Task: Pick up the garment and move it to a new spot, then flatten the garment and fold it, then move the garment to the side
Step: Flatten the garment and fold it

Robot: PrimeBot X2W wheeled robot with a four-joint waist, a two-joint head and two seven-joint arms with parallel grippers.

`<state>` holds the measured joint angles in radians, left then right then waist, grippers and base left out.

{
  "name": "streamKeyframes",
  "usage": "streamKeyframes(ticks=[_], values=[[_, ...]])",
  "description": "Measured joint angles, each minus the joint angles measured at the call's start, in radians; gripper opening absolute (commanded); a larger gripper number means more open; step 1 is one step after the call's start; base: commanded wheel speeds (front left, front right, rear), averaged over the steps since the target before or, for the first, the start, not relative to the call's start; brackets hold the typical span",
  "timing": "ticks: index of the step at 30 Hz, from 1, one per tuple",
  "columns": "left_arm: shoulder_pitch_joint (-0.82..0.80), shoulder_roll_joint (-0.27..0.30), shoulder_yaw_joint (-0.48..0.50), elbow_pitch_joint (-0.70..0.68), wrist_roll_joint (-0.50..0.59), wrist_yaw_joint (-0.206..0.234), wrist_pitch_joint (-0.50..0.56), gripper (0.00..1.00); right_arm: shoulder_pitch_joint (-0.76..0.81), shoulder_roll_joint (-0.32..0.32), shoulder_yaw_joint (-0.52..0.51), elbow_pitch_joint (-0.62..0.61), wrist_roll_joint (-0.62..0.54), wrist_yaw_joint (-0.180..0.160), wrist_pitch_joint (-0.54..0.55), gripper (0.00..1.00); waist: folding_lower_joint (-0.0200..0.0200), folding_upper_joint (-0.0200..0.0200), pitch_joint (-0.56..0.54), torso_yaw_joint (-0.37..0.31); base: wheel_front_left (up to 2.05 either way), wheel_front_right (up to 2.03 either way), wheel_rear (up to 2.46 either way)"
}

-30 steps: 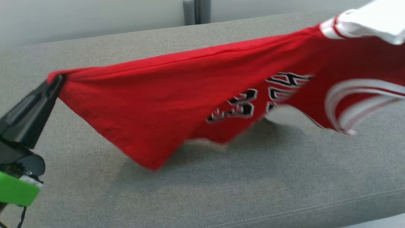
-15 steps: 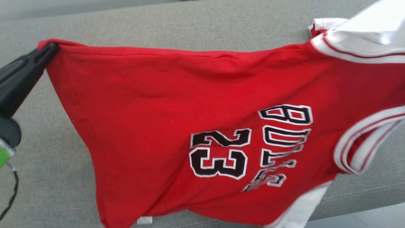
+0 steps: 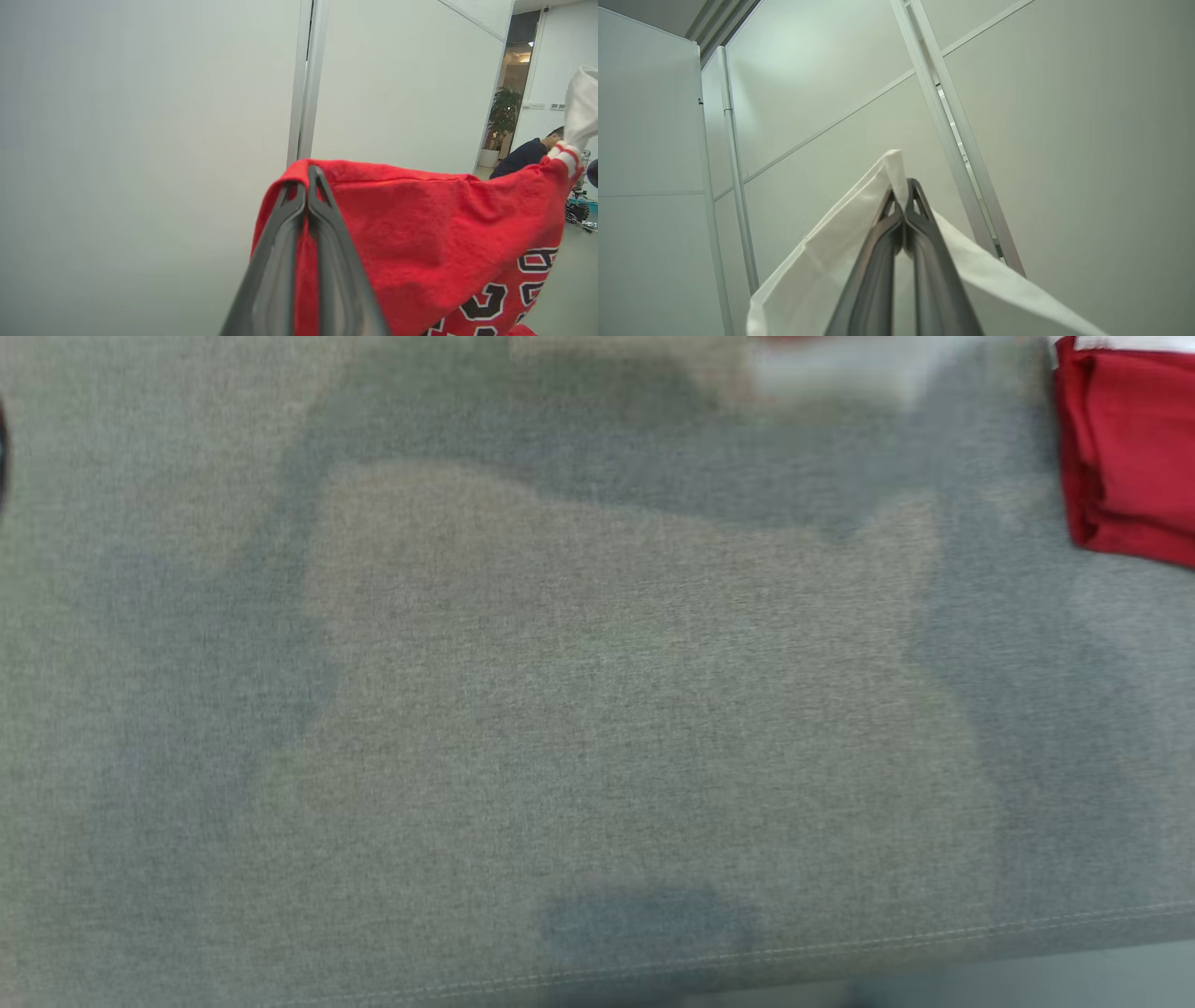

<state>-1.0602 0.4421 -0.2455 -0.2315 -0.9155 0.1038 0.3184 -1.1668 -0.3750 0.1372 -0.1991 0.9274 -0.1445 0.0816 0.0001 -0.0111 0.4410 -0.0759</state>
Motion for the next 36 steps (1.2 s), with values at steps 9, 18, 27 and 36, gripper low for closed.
streamKeyframes(ticks=[9, 18, 27, 36], values=[[0.051, 0.024, -0.062, 0.060, 0.111, -0.128, -0.141, 0.00, 0.041, 0.109, 0.108, 0.075, -0.022, 0.012, -0.090, 0.00, 0.0001, 0.0000, 0.124, 0.023, 0.00, 0.00, 0.00], [0.504, 0.014, -0.188, 0.293, 0.179, -0.193, -0.319, 0.00, 0.584, 0.137, 0.182, 0.228, 0.007, 0.087, -0.192, 0.00, 0.0001, 0.0000, 0.209, -0.003, 0.00, 0.00, 0.00], [0.542, -0.026, -0.143, 0.428, 0.163, -0.203, -0.499, 0.00, 0.724, 0.077, 0.198, 0.249, -0.032, 0.183, -0.293, 0.00, -0.0001, 0.0000, 0.148, -0.009, 0.00, 0.00, 0.00], [0.619, 0.030, -0.227, 0.452, 0.165, -0.227, -0.513, 0.00, 0.814, -0.133, 0.374, 0.230, -0.212, 0.241, -0.192, 0.00, -0.0001, 0.0000, 0.046, -0.007, 0.00, 0.00, 0.00]])
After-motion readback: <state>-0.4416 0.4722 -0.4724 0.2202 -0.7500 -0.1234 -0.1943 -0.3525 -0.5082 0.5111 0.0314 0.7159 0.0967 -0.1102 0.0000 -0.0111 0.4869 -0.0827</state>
